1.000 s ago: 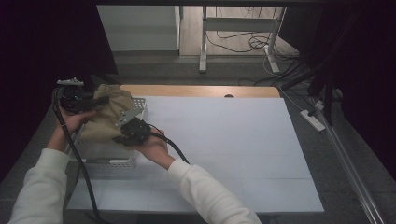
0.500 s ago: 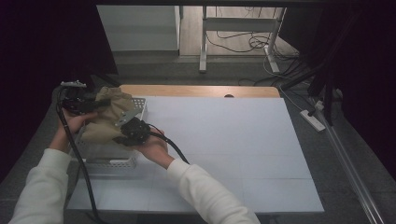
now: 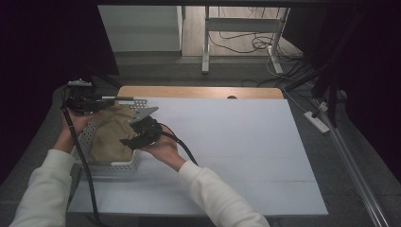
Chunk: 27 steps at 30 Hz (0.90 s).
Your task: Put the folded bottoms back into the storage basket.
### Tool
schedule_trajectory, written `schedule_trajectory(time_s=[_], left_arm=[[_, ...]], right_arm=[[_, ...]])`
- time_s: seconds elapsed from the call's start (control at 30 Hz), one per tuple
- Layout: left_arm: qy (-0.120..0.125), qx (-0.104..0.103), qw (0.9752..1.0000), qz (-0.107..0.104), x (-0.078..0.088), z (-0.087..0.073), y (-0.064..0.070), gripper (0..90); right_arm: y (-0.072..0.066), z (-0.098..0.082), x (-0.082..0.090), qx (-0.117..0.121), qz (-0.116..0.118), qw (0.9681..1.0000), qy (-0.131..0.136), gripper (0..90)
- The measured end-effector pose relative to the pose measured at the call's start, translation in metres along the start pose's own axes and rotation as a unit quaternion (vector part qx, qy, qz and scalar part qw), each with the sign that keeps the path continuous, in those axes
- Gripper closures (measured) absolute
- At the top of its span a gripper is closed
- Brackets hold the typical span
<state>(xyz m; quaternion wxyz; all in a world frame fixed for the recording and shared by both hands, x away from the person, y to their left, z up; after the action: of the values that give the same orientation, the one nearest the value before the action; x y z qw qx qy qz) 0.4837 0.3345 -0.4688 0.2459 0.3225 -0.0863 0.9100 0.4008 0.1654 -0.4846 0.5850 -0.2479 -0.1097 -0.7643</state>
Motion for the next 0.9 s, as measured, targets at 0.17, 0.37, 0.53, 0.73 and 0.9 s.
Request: schedule_trajectory(time_s=[0.17,0.37,0.53,0.73,0.9], left_arm=[[-0.006,-0.018,0.9998,-0.006,0.001,0.001,0.013,31.0],[0.003,-0.031,0.9993,-0.018,0.004,0.002,0.035,31.3],[0.015,-0.036,0.9985,-0.039,0.005,0.002,0.057,31.3],[0.024,-0.046,0.9972,-0.054,0.007,0.001,0.087,30.7],[0.028,-0.054,0.9964,-0.059,0.007,-0.001,0.11,30.9]], right_arm=[[0.008,-0.008,0.019,-0.01,-0.002,0.9999,0.003,30.8],[0.019,-0.016,0.047,-0.017,-0.008,0.9997,0.016,30.8],[0.029,-0.025,0.068,-0.023,-0.015,0.9993,0.024,30.8],[0.043,-0.041,0.093,-0.032,-0.029,0.9987,0.026,30.8],[0.053,-0.056,0.116,-0.037,-0.04,0.9982,0.025,30.7]])
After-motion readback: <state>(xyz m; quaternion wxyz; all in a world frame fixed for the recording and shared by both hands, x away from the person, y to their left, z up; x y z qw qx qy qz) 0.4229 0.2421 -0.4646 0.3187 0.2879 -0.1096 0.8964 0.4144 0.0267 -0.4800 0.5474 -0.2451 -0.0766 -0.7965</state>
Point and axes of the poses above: each handheld gripper's, and its own axes: x roughly backward along the jaws, z roughly out of its top, y roughly to its right, the point moved 8 cm from there along -x, roughly forward along the jaws, and after that the axes turned 8 degrees about -x, right-handed, at the moved point
